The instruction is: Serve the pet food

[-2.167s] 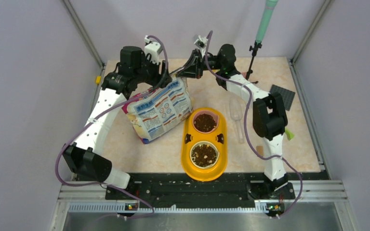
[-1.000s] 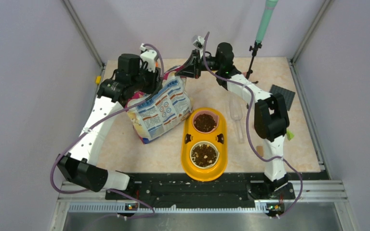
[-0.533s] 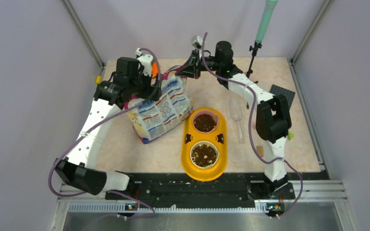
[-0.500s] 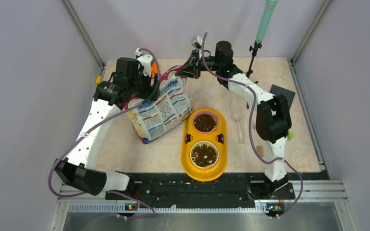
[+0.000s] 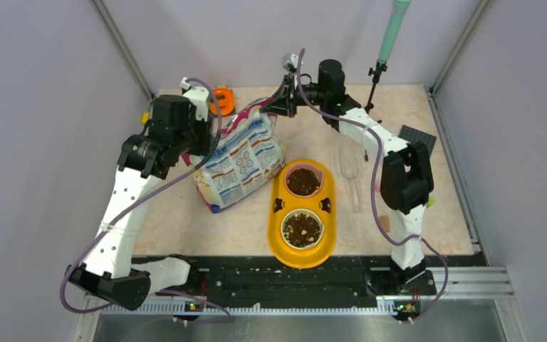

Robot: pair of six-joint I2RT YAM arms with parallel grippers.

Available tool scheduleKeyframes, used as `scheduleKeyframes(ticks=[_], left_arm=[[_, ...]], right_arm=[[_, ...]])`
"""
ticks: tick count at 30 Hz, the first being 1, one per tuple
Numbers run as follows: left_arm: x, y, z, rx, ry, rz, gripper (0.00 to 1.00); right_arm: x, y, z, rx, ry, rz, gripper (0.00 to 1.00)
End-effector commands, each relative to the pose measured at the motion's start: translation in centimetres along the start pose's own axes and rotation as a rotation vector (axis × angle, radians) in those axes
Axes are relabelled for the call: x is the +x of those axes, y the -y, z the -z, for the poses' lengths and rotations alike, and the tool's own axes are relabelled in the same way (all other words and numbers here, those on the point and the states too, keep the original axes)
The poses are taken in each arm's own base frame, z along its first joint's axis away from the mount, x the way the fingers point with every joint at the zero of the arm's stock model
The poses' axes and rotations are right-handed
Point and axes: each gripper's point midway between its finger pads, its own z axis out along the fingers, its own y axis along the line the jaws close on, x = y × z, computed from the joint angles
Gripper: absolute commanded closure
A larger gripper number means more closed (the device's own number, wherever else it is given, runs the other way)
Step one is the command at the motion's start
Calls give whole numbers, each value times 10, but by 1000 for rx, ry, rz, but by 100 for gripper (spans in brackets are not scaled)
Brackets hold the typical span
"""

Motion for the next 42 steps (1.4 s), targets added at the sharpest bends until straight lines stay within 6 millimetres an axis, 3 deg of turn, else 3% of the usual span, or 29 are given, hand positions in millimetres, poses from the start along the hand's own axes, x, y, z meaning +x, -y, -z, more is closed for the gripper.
scheduleKeyframes(ticks=[1, 5, 6, 7, 8, 9, 10, 13, 14, 15, 16, 17, 22, 23, 25, 26, 27, 28, 30, 33, 39, 42], left_arm=[[-1, -18, 20, -94, 47, 7, 100], [0, -21, 25, -103, 63, 8, 100], [0, -22, 26, -109, 63, 12, 93], [1, -21, 26, -105, 57, 10, 61], [3, -20, 26, -94, 44, 2, 36], [5, -19, 26, -87, 30, -4, 18], [8, -17, 26, -78, 15, -11, 11], [20, -12, 23, -44, -33, -22, 10], [22, -11, 21, -38, -40, -35, 20], [24, -11, 19, -34, -47, -49, 44], [26, -14, 17, -51, -52, -49, 94], [27, -19, 16, -83, -55, -39, 100], [15, -21, 21, -91, 41, -32, 100], [12, -23, 23, -103, 52, -29, 98], [12, -23, 22, -96, 38, -40, 48], [11, -23, 20, -96, 28, -42, 30], [13, -22, 17, -96, 6, -42, 16], [13, -21, 16, -91, -4, -42, 9], [10, -20, 15, -81, -3, -43, 7], [-1, -16, 19, -59, 40, -38, 6], [-34, -10, 41, -25, 107, -33, 6], [-57, -5, 59, 3, 165, -35, 6]], right_arm=[[-27, -6, 13, 38, 20, 61, 100], [-27, -6, 14, 44, 16, 64, 100], [-27, -6, 14, 44, 16, 63, 100], [-28, -7, 15, 45, 17, 63, 100], [-28, -8, 15, 44, 17, 63, 100], [-28, -8, 15, 45, 18, 63, 100], [-28, -8, 15, 46, 17, 64, 100], [-28, -9, 16, 50, 17, 65, 100], [-28, -9, 16, 49, 17, 65, 100], [-28, -9, 16, 49, 17, 64, 100], [-27, -9, 16, 51, 16, 62, 100], [-27, -9, 16, 56, 15, 60, 100], [-24, -4, 18, 87, 2, 60, 100], [-24, -4, 18, 87, 1, 60, 100], [-24, -1, 18, 105, 5, 56, 100], [-25, 1, 18, 117, 10, 50, 100], [-25, 2, 17, 115, 10, 45, 92], [-26, 2, 17, 114, 12, 43, 72], [-26, 1, 17, 111, 17, 42, 33], [-28, 2, 19, 132, 23, 59, 6], [-52, -2, 31, 216, 10, 105, 3], [-64, -3, 46, 310, -30, 143, 2]])
